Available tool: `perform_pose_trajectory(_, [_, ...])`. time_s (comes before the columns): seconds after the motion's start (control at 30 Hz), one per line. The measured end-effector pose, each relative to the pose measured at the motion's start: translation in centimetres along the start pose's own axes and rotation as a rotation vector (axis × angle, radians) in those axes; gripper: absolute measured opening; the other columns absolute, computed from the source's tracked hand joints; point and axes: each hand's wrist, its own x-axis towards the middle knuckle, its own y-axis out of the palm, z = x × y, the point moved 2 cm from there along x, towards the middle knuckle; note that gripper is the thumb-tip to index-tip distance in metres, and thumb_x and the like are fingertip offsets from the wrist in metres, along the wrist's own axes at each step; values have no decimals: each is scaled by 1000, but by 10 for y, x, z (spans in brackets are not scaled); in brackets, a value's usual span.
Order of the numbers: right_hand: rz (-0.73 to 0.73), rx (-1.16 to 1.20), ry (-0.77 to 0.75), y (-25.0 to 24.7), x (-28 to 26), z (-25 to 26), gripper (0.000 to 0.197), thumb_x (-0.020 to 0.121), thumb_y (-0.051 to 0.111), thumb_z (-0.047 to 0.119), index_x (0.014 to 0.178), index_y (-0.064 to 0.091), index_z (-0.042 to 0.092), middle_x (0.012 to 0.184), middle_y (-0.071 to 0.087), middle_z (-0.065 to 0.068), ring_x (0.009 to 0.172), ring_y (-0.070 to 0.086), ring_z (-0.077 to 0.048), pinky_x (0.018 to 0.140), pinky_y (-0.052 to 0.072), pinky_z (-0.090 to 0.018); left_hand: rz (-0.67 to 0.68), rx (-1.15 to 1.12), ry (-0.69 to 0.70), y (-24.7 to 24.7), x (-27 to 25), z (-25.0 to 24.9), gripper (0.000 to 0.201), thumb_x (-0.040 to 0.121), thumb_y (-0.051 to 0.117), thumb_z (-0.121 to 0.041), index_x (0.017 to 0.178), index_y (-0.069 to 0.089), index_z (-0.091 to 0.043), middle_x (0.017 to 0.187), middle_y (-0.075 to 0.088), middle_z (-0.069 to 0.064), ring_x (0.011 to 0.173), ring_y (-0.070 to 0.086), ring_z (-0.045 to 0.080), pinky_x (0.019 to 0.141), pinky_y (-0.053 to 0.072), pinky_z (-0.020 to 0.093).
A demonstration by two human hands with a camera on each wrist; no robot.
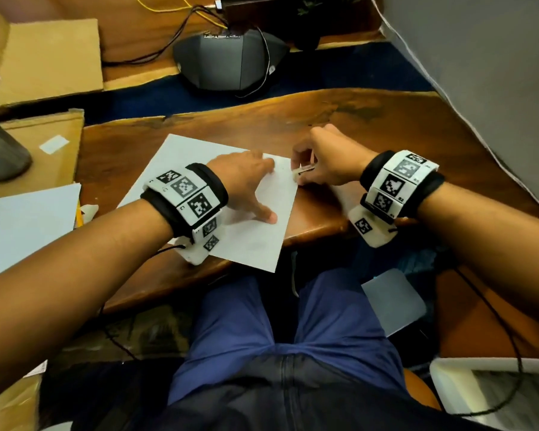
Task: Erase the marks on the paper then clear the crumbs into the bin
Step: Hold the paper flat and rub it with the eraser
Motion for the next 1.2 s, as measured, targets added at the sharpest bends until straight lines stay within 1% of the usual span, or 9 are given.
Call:
perform_pose_trajectory(0.1, [19,12,-6,-3,8,-3,14,78,84,28,86,75,20,84,69,5,80,61,-13,63,49,-26,138,-132,42,5,1,5,124,62,73,-74,157,4,-31,165,-1,-5,150,10,21,120,18,46])
perform_pose_trajectory(0.27, [-78,42,1,-9,26,2,11,79,83,27,82,77,19,78,70,4,77,64,-15,62,46,-24,217,-168,52,9,3,9,135,65,74,-71,155,-15,-25,162,-22,-7,150,-11,17,122,4,43])
perform_pose_trajectory(0.5, [44,9,-108,13,23,23,13,78,83,30,87,79,22,83,71,7,81,57,-13,66,49,-29,264,-174,57,17,10,14,135,60,70,-78,153,-19,-36,159,-29,-12,147,-24,22,117,-2,61])
perform_pose_trajectory(0.6, [-23,48,-10,-1,27,8,16,79,82,29,89,80,16,85,74,3,82,65,-14,68,52,-27,259,-166,58,19,11,14,139,57,70,-80,152,-21,-36,158,-30,-14,147,-24,20,116,0,65])
perform_pose_trajectory(0.8, [104,64,-27,5,22,19,11,77,85,26,80,78,18,73,73,5,68,68,-12,59,51,-18,257,-187,37,19,11,16,139,54,71,-80,151,-20,-40,158,-29,-16,147,-24,18,114,1,68])
perform_pose_trajectory(0.93, [-40,81,47,-4,24,2,14,76,85,27,82,80,16,75,73,2,80,65,-16,68,52,-26,254,-182,32,20,13,15,140,51,71,-82,150,-20,-42,157,-30,-18,148,-22,18,112,2,70])
perform_pose_trajectory(1.07, [77,74,-33,1,15,14,11,77,84,27,81,78,20,67,70,9,62,63,-7,60,52,-20,254,-174,25,20,13,15,140,50,70,-83,150,-20,-44,157,-30,-18,148,-22,18,111,4,69])
perform_pose_trajectory(1.13, [-11,84,50,-7,18,3,13,78,84,28,82,78,17,67,66,11,72,62,-12,69,52,-27,251,-160,33,20,13,14,139,50,70,-82,149,-21,-45,157,-29,-17,148,-21,19,112,7,70])
perform_pose_trajectory(1.2, [-35,47,7,-3,17,5,13,77,83,26,83,78,16,73,68,7,78,62,-14,63,46,-22,260,-152,30,18,13,14,139,49,70,-82,149,-20,-46,158,-29,-15,149,-21,21,113,10,70])
